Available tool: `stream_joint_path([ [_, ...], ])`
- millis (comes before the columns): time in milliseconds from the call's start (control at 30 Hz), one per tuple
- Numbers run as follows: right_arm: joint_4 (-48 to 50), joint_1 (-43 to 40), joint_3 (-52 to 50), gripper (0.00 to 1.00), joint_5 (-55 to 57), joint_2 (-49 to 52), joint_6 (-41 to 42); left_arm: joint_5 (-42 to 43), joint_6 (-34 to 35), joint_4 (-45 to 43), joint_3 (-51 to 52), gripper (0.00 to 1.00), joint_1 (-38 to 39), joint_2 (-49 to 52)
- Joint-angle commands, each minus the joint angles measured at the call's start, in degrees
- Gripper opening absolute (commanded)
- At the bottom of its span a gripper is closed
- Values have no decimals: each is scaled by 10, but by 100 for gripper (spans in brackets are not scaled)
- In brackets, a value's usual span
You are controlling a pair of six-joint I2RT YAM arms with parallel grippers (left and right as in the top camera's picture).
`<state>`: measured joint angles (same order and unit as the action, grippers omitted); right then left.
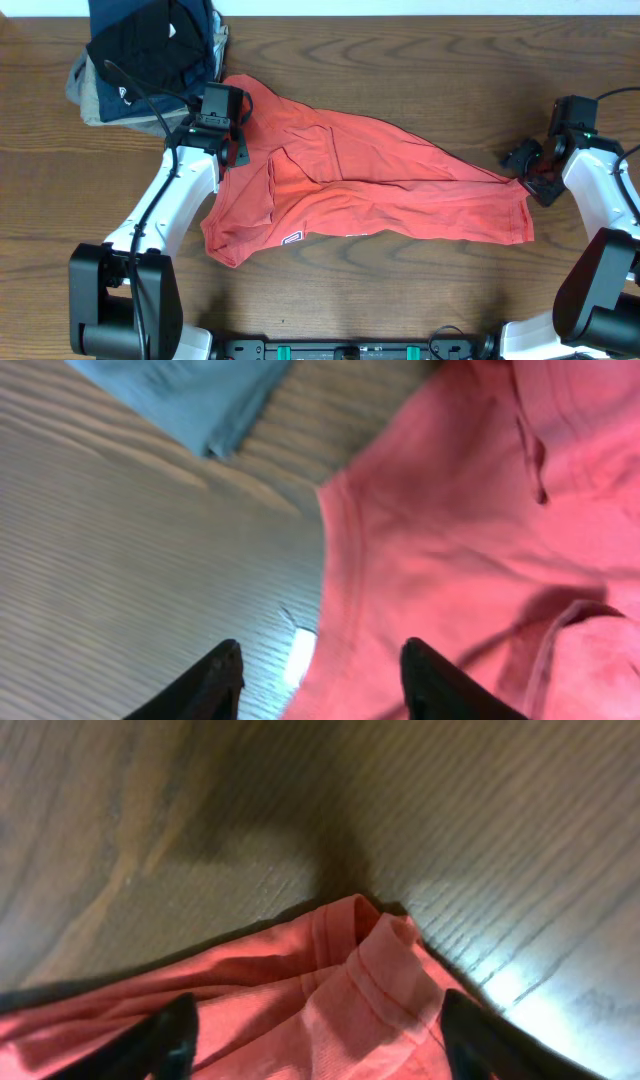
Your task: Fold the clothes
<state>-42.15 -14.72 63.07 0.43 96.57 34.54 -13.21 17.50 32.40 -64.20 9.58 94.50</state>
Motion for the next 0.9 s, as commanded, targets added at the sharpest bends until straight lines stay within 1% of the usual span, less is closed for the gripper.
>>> stream_joint_path([
  [0,-3,3,17,93,13,1,-23,71,-4,21,0,54,0,6],
  [33,-9,2,20,99,12,1,-25,99,-7,32,0,54,0,6],
  [100,-19,1,24,99,11,1,-25,160,-38,46,3,55,0,6],
  [133,-24,1,26,99,9,1,-28,186,-55,53,4,62,0,6],
  [200,-28,1,27,99,-8,1,-50,224,-80,67,9,71,0,7],
  [300,-38,2,27,97,-36,1,-64,261,-101,74,26,72,0,8],
  [400,-56,2,27,88,-56,1,-65,286,-103,75,45,72,0,13],
  [500,-67,7,27,88,-65,1,-79,331,-134,78,57,72,2,26],
  [533,-69,10,27,89,-65,1,-79,343,-150,78,59,75,4,36],
  [567,-69,12,27,90,-65,1,-79,342,-153,78,59,77,5,42],
  [733,-73,20,27,91,-65,1,-79,325,-158,71,59,77,16,86],
  [833,-74,25,27,91,-65,1,-79,291,-158,68,59,77,24,104],
  [867,-74,27,27,91,-65,1,-79,276,-157,68,59,74,27,107],
])
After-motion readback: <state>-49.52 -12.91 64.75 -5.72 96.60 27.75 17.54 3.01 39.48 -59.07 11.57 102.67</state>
